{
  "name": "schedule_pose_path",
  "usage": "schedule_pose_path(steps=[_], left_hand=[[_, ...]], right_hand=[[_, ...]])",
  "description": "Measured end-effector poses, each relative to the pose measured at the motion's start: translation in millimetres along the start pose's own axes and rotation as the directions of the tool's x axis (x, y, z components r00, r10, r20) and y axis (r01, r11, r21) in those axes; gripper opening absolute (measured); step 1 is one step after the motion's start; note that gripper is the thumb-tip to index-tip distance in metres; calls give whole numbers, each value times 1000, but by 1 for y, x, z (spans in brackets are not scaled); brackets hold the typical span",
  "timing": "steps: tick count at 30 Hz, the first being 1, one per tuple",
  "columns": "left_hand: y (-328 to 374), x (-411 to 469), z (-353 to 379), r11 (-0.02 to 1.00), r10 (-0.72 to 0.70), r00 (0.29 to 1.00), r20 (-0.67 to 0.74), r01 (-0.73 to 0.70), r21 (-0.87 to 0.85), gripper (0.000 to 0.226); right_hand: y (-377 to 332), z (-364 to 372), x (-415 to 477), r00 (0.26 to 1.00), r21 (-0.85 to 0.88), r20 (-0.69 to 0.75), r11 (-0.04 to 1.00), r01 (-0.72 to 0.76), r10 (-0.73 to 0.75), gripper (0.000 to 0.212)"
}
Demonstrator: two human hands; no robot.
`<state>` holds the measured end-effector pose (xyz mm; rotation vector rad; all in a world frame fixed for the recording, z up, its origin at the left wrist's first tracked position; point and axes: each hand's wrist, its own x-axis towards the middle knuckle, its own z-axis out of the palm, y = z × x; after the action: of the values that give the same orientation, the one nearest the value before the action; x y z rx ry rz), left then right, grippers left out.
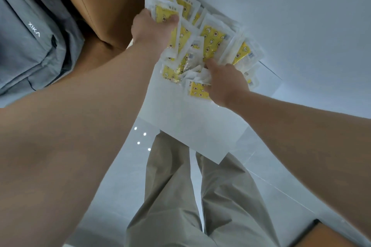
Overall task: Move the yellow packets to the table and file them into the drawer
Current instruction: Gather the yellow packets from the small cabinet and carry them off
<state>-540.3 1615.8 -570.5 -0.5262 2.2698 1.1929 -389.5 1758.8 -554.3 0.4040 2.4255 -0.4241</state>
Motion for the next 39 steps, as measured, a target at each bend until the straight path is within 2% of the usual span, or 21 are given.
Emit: schedule_pose_path(steps=[2, 3, 7, 10, 13, 17, 21, 30, 36, 39], left_hand=[[-3, 2, 3, 994, 51, 996, -74, -43, 104, 66], [-5, 0, 4, 990, 71, 993, -94, -58, 130, 66], [-11, -17, 4, 979, 104, 984, -141, -77, 186, 45], [-22, -25, 1, 986, 85, 979, -186, -56, 155, 32], [-26, -33, -6, 998, -48, 975, -219, 53, 18, 32], [-27, -46, -16, 942, -266, 958, -103, 235, -241, 34], [-22, -61, -25, 857, -358, 932, 61, 354, -375, 29], [-23, -93, -44, 804, -410, 903, 126, 423, -418, 28], [-27, -117, -48, 796, -404, 892, 204, 452, -402, 25], [-27, -125, -51, 798, -393, 898, 198, 440, -411, 28]], right_hand=[[1, 0, -2, 999, 36, -2, 999, -37, 37, 46], [1, 0, -3, 999, 47, 1, 998, -52, 52, 48], [6, 0, -10, 995, 49, 43, 994, -94, 92, 44], [10, 0, -20, 992, 38, 64, 993, -111, 108, 41], [13, 2, -32, 987, 65, 78, 988, -143, 137, 40], [16, 9, -46, 976, 100, 103, 974, -201, 191, 42], [17, 13, -61, 965, 137, 137, 961, -242, 223, 42], [14, 7, -87, 950, 146, 183, 949, -280, 252, 46], [9, -1, -101, 945, 161, 193, 941, -296, 264, 35], [8, -6, -108, 943, 172, 192, 937, -305, 272, 32]])
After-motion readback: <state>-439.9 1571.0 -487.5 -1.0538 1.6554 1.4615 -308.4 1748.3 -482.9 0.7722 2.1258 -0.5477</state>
